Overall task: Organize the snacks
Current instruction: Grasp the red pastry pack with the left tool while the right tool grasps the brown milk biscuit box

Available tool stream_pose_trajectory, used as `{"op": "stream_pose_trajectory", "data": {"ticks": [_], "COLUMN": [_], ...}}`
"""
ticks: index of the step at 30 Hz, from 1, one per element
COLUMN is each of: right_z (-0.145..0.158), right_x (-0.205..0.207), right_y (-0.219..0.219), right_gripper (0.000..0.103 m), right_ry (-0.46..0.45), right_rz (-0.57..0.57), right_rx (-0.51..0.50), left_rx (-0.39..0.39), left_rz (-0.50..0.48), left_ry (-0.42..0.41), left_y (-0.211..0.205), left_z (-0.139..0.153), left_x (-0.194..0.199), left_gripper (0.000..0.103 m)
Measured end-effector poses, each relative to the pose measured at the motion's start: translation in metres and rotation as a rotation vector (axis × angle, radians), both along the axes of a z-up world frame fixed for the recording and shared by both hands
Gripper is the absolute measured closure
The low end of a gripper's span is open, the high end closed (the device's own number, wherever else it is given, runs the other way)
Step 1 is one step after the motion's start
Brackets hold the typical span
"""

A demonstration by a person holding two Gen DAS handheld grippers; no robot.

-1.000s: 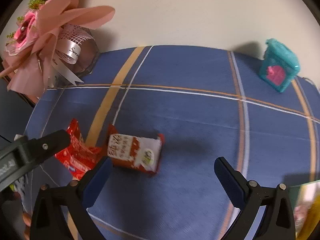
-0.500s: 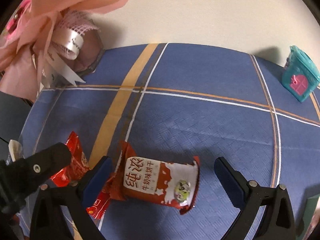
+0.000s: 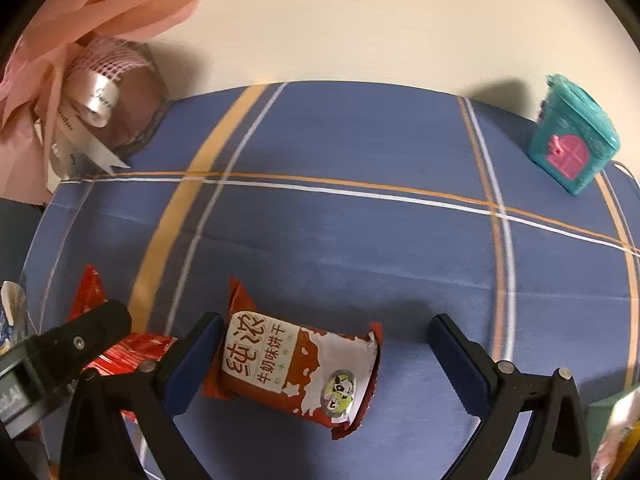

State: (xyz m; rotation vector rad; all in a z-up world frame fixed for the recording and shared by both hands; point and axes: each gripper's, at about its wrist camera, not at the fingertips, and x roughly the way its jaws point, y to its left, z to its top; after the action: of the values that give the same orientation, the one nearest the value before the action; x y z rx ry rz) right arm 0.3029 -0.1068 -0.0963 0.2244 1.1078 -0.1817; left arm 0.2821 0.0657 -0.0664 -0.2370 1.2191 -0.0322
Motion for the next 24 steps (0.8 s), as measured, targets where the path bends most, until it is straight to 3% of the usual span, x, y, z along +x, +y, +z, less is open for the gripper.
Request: {"op": "stream_pose_trajectory", "data": {"ticks": [2, 9, 17, 24], "right_z": [0.001, 0.005, 0.010, 0.014], "right_x": [-0.003, -0.010, -0.025, -0.046], "right_y": [-0.009, -0.023, -0.034, -0.054], "right_gripper": [0.004, 0.030, 0.034, 0.034], "right_ry": [0.004, 0.012, 0.017, 0.041], "right_rz": [-0.018, -0.024, -0.027, -0.065], "right_rx": [0.008, 0.072, 0.092, 0.106], "left_rx": [-0.001, 0.040, 0.054, 0.003], "left_rz": [-0.004, -0.016, -0.029, -0.046], "left_ry": [0.003, -0.022, -0.050, -0.040], "left_y": [-0.004, -0.011, -0.018, -0.037], "left_z": [-0.001, 0.001, 0.010, 0.018], "left_x": [0.000, -0.006, -0.016, -0.030], "left_gripper": [0.025, 0.035, 0.038, 0.038]}}
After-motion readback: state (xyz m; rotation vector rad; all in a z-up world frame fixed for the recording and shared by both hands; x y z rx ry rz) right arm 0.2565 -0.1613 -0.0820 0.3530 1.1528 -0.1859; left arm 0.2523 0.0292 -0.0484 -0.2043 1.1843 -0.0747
